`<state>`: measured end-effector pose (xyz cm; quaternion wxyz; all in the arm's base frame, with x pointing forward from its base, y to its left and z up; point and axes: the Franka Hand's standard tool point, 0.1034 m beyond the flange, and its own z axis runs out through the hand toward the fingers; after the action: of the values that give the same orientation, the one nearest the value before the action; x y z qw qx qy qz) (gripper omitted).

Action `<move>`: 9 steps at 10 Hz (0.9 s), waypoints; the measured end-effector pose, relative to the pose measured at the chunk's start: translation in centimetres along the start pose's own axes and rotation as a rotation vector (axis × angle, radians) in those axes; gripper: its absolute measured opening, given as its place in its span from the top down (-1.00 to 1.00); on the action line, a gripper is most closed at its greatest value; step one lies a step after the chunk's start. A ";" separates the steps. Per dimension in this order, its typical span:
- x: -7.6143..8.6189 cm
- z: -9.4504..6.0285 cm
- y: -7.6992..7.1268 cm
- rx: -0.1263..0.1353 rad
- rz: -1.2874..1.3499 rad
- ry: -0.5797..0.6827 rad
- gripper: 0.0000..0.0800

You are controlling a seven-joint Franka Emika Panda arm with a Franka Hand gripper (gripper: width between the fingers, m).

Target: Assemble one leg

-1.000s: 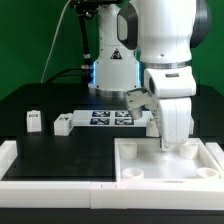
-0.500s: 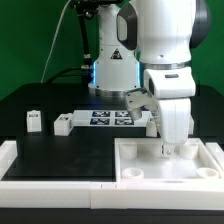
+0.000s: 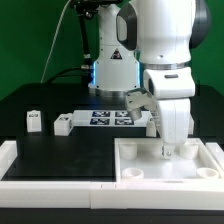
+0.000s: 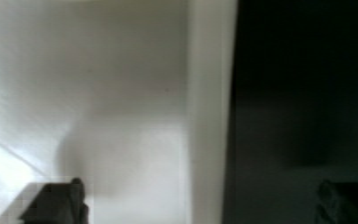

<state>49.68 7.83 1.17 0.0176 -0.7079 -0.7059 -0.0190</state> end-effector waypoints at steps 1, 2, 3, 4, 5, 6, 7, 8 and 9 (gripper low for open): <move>0.3 -1.2 -0.8 -0.008 0.050 -0.007 -0.62; 0.5 -2.6 -2.1 -0.017 0.098 -0.017 -0.62; 0.8 -3.7 -3.0 -0.025 0.142 -0.024 -0.62; 1.2 -4.4 -3.8 -0.030 0.182 -0.029 -0.62; 1.2 -4.3 -3.9 -0.028 0.188 -0.029 -0.62; 1.1 -4.2 -3.9 -0.028 0.190 -0.029 -0.62; 1.1 -4.2 -3.9 -0.027 0.191 -0.029 -0.62; 1.2 -4.2 -3.9 -0.027 0.299 -0.024 -0.62; 1.2 -4.2 -3.9 -0.028 0.370 -0.023 -0.62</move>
Offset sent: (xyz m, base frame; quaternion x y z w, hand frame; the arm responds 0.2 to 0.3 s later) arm -0.0376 0.0024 0.0368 -0.0290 -0.0421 0.0943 0.9942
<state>45.80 8.81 5.44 0.0031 -0.8261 -0.5633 -0.0173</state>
